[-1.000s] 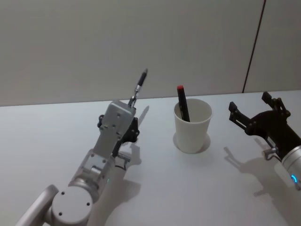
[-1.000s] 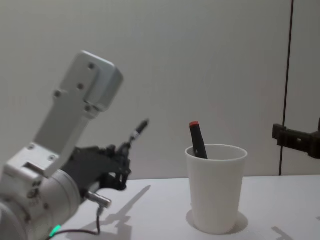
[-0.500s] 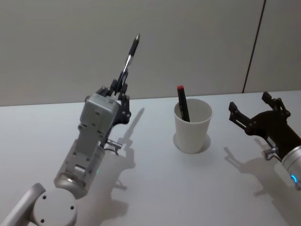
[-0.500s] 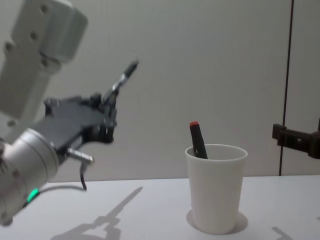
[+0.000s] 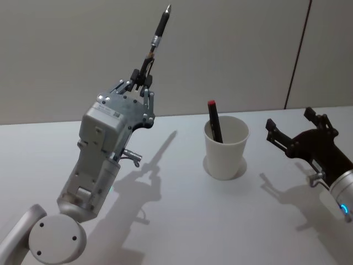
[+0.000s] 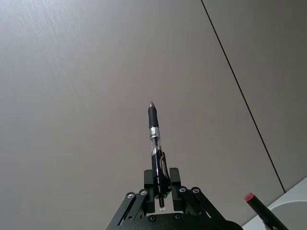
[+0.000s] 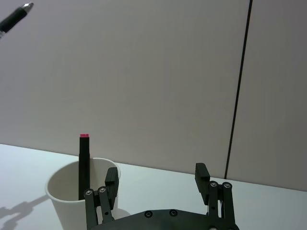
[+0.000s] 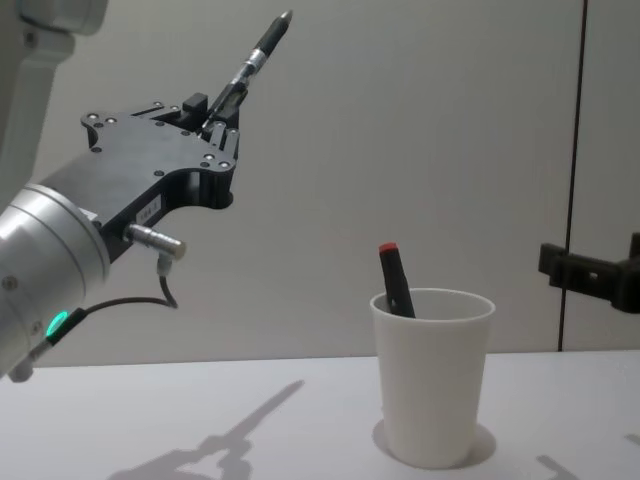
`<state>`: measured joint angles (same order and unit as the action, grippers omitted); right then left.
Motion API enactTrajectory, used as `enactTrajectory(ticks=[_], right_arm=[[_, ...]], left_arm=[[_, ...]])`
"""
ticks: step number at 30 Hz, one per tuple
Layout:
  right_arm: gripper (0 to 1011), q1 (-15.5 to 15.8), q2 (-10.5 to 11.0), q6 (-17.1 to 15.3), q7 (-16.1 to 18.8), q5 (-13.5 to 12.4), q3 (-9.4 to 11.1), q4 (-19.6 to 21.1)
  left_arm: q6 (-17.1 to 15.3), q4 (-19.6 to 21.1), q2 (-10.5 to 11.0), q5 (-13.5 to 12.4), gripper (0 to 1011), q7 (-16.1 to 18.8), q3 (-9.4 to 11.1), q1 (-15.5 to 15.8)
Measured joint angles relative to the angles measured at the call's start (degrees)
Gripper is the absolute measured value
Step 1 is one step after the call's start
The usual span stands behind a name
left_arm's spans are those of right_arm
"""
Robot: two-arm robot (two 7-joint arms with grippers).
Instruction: Place the pen into the pen holder.
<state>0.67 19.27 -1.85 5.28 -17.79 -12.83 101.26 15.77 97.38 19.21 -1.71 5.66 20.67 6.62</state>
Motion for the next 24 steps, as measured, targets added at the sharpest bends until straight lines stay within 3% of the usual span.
enactTrajectory(ticks=[9,17,24], right_arm=[[1001,-0.5,0.0,0.2,4.3,-3.7,0.2,0.5],[1001,-1.2,-0.1,0.3,9.7,-8.5,0.4,1.4],[1001,-2.0,-0.2,0.1,14.5,-12.8,0.5,2.2]], left_arm=[[-0.1,-2.8,-0.9,2.3,186,-6.1,-0.3,2.1],[-1.8,-6.8,-2.3,4.6,186,-13.7,-0.5,5.0],[-2.6,-8.9,-3.0,5.6,186,-17.3,-0.5,6.6]])
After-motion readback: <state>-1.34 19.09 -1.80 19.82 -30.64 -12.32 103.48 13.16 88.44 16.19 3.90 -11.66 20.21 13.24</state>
